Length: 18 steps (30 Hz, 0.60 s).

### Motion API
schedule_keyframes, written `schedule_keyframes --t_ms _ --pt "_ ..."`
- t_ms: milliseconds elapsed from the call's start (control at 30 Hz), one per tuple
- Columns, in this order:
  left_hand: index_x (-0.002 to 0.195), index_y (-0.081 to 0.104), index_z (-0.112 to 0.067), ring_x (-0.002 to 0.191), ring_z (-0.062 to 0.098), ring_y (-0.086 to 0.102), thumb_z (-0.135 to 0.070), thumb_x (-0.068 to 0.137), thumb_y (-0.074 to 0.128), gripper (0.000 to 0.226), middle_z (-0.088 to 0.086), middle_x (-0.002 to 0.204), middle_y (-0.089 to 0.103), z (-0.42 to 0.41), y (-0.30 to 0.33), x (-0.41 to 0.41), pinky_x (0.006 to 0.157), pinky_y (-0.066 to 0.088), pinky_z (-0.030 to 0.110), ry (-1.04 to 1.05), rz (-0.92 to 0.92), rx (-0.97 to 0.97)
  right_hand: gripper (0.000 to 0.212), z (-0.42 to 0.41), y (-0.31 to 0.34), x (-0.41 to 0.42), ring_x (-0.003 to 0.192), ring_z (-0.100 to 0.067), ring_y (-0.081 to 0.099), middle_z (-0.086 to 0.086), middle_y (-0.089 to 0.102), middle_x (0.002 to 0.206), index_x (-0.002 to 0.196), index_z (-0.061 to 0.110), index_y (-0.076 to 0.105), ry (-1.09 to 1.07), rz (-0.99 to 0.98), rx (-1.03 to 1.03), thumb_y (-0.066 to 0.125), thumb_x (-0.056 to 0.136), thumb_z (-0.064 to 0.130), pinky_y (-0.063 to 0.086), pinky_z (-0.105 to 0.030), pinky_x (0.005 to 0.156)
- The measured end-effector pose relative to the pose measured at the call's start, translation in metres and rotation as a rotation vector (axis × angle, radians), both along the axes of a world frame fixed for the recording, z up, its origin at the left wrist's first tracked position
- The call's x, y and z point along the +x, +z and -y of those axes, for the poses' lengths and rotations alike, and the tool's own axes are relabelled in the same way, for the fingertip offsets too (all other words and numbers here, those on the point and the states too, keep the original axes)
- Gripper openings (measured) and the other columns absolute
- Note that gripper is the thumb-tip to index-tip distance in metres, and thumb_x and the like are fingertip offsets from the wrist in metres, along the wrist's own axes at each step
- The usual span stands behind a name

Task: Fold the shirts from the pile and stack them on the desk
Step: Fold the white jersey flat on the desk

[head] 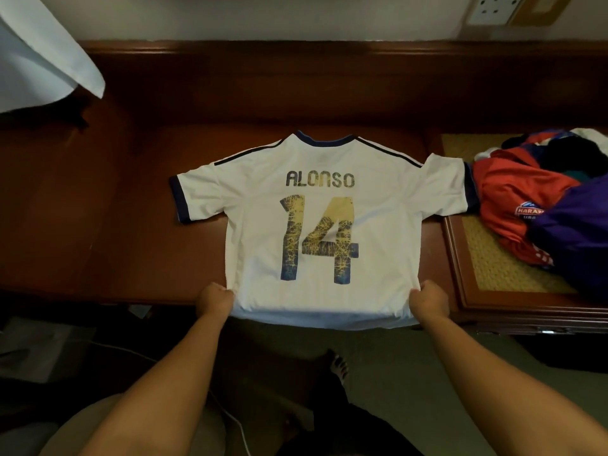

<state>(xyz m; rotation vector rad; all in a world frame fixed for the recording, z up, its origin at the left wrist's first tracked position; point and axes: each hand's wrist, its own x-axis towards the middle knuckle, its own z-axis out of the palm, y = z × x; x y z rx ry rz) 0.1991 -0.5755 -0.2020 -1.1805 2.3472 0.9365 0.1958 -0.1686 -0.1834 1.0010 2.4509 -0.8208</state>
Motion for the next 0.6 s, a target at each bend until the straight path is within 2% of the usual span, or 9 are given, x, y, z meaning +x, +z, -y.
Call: schedule_keyframes --t_ms 100,200,300,400,467,533,600 --pt "0.096 0.059 -0.005 0.101 0.038 0.058 -0.007 0.092 0.054 0.007 0.020 0.106 0.062 0.004 0.009 0.003 0.082 0.048 0.041 0.158 -0.149 0.043 0.024 -0.006 0.001 -0.003 0.109 -0.043 0.055 -0.027 0.058 0.118 0.111 -0.003 0.058 -0.081 -0.101 0.031 0.049 0.093 0.010 0.046 -0.042 0.090" --pt "0.100 0.060 -0.006 0.102 0.036 0.058 -0.007 0.092 0.054 0.010 0.018 0.108 0.062 0.009 0.018 0.016 0.084 0.049 0.041 0.242 -0.239 0.059 0.017 -0.008 0.008 0.003 0.105 -0.042 0.056 -0.027 0.059 0.112 0.105 -0.003 0.058 -0.153 -0.173 0.027 0.050 0.093 0.005 0.045 -0.038 0.084" --pt "0.095 0.056 -0.012 0.098 0.035 0.058 -0.008 0.092 0.052 0.006 0.015 0.105 0.060 0.009 0.018 0.035 0.081 0.048 0.039 0.242 -0.214 0.055 0.017 -0.008 0.008 0.019 0.106 -0.042 0.054 -0.024 0.055 0.118 0.104 0.001 0.059 -0.180 -0.180 0.017 0.050 0.090 -0.001 0.045 -0.040 0.086" --pt "0.091 0.059 -0.009 0.088 0.031 0.057 -0.010 0.092 0.049 0.009 0.017 0.102 0.061 0.003 0.011 0.056 0.075 0.043 0.033 0.228 -0.124 0.102 0.015 -0.009 0.002 0.042 0.106 -0.042 0.054 -0.027 0.056 0.118 0.104 -0.002 0.059 -0.226 -0.146 -0.025 0.055 0.091 0.003 0.043 -0.036 0.082" --pt "0.106 0.062 -0.006 0.090 0.030 0.057 -0.011 0.094 0.049 0.018 0.020 0.114 0.060 -0.002 0.005 0.067 0.078 0.045 0.034 0.221 -0.038 0.179 0.018 -0.009 -0.002 0.056 0.109 -0.042 0.054 -0.027 0.058 0.118 0.107 -0.002 0.060 -0.272 -0.086 -0.051 0.053 0.093 0.006 0.039 -0.034 0.080" --pt "0.131 0.052 -0.009 0.113 0.033 0.052 -0.013 0.097 0.051 0.035 0.017 0.132 0.052 -0.006 0.004 0.071 0.094 0.045 0.041 0.245 0.015 0.253 0.023 -0.009 -0.007 0.062 0.111 -0.042 0.053 -0.025 0.058 0.121 0.114 0.000 0.060 -0.307 -0.049 -0.101 0.052 0.094 0.008 0.042 -0.037 0.084" --pt "0.143 0.040 -0.012 0.127 0.033 0.044 -0.014 0.097 0.052 0.047 0.014 0.142 0.043 -0.011 0.004 0.071 0.104 0.040 0.044 0.262 0.014 0.344 0.028 -0.009 -0.011 0.060 0.111 -0.041 0.053 -0.023 0.057 0.123 0.119 0.001 0.059 -0.354 -0.030 -0.148 0.052 0.094 0.010 0.043 -0.040 0.089"
